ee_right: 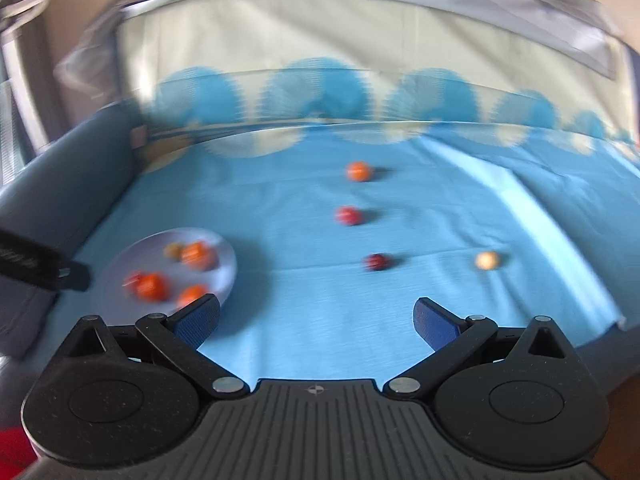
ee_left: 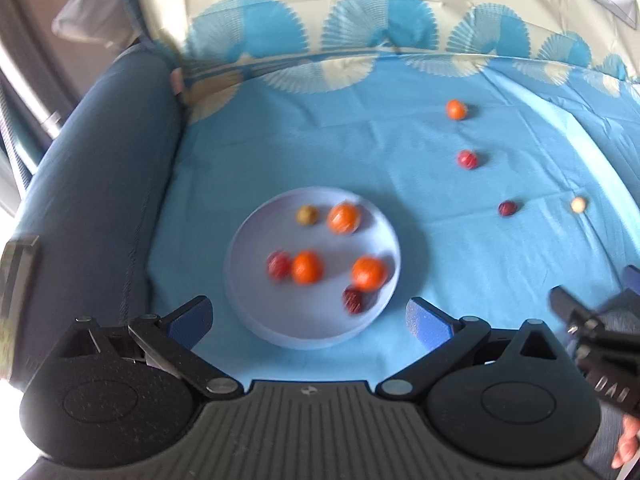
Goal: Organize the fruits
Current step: 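Grasp a wrapped red plum with the left tool while the right tool grasps a yellow fruit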
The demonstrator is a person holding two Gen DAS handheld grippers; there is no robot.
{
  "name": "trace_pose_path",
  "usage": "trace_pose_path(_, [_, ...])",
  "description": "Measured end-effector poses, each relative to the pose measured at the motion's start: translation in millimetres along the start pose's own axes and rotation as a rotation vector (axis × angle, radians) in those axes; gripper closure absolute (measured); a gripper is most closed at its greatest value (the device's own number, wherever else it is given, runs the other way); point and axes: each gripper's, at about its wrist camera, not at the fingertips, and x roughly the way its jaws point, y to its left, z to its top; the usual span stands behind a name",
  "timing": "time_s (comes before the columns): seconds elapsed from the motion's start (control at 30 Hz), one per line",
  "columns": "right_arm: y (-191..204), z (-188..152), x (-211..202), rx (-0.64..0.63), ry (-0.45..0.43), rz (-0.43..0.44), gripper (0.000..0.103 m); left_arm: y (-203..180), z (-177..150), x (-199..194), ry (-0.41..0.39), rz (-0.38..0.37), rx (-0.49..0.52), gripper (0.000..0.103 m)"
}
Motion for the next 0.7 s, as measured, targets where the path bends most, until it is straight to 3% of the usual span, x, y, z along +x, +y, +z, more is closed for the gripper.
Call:
trace_pose_path(0.07, [-25,4,17,0.052,-0.004,-0.073,0.001,-17,17,16,-0.001,-0.003,0.020,0.000])
trace_pose_path(0.3, [-113,17,101,0.267,0.023,-0.286,0.001,-90,83,88,-0.029,-0.124,0.082,0.000])
trace_pose_path(0.5, [-153,18,175,0.366,0.039,-0.416,0.001,-148,130,170,0.035,-0.209,0.088,0.000])
trace_pose_path(0.57, [-160,16,193,0.383,0.048,-0.410,0.008,-161,139,194,0.054,-0.220,0.080,0.000])
trace_pose_path(0.63, [-163,12,203,0.369,0.054,-0.421,0.023,-167,145,214,0.063,-0.229,0.078,0.000])
trace_pose_path(0.7, [-167,7,210,0.377,0.075,-0.425,0.026,-175,150,230,0.064,-0.225,0.092,0.000])
